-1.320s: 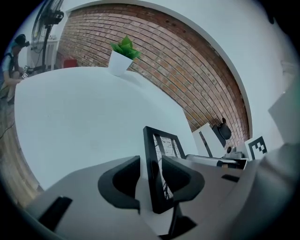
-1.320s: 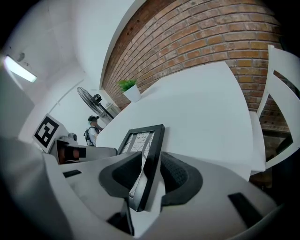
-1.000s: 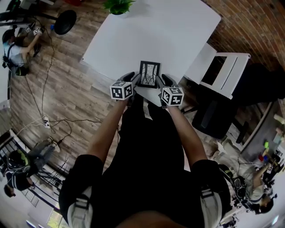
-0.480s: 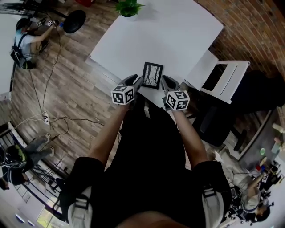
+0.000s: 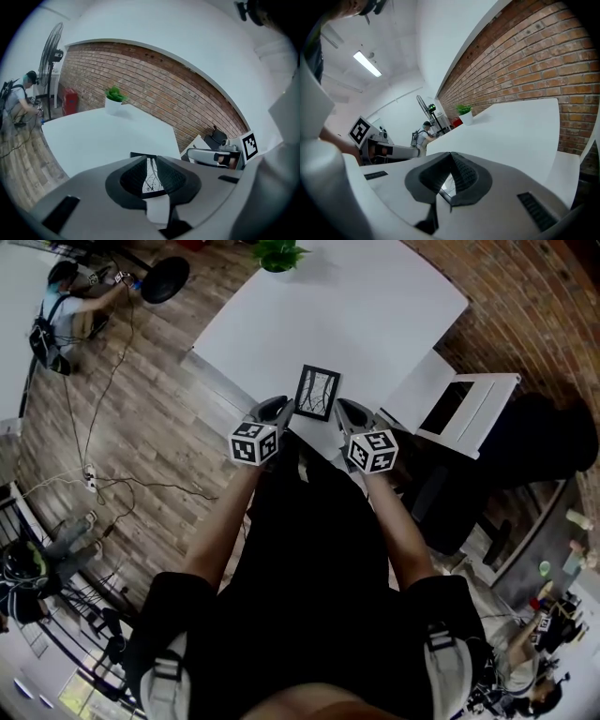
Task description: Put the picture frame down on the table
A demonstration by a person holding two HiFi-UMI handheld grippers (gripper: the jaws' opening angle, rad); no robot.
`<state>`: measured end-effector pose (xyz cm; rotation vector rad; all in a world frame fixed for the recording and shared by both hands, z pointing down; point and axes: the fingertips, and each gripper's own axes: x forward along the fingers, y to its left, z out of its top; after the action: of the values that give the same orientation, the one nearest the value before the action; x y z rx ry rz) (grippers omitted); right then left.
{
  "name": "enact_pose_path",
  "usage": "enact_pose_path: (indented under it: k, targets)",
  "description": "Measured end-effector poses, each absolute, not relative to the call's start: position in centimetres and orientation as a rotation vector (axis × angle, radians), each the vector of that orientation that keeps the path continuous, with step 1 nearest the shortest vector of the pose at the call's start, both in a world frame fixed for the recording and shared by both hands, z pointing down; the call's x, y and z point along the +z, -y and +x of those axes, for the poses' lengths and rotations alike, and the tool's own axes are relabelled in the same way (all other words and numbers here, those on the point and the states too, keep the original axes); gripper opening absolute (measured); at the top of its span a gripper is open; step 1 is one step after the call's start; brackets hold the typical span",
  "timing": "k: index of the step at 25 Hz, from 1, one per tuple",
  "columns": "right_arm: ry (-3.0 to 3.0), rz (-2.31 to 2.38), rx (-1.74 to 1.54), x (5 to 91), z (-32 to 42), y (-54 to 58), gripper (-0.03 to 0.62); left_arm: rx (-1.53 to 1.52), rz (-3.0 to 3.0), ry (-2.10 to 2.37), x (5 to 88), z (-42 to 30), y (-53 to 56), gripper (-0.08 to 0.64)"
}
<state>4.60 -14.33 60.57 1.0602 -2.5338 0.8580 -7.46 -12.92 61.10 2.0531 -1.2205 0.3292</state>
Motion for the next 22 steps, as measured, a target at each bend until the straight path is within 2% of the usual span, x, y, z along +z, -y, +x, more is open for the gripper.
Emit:
enact_pose_path:
  k: [10, 22]
  targets:
    - [2.547, 1.031, 0.808, 59.2, 6.2, 13.1, -0.002, 0.299, 2.094, 1.263, 58.7, -6.1, 11.4, 0.031]
    - [2.568, 0.949, 0.716, 58.3, 7.0, 12.5, -0.002, 0.295, 2.148, 1.287, 55.9, -4.4, 10.7, 0.028]
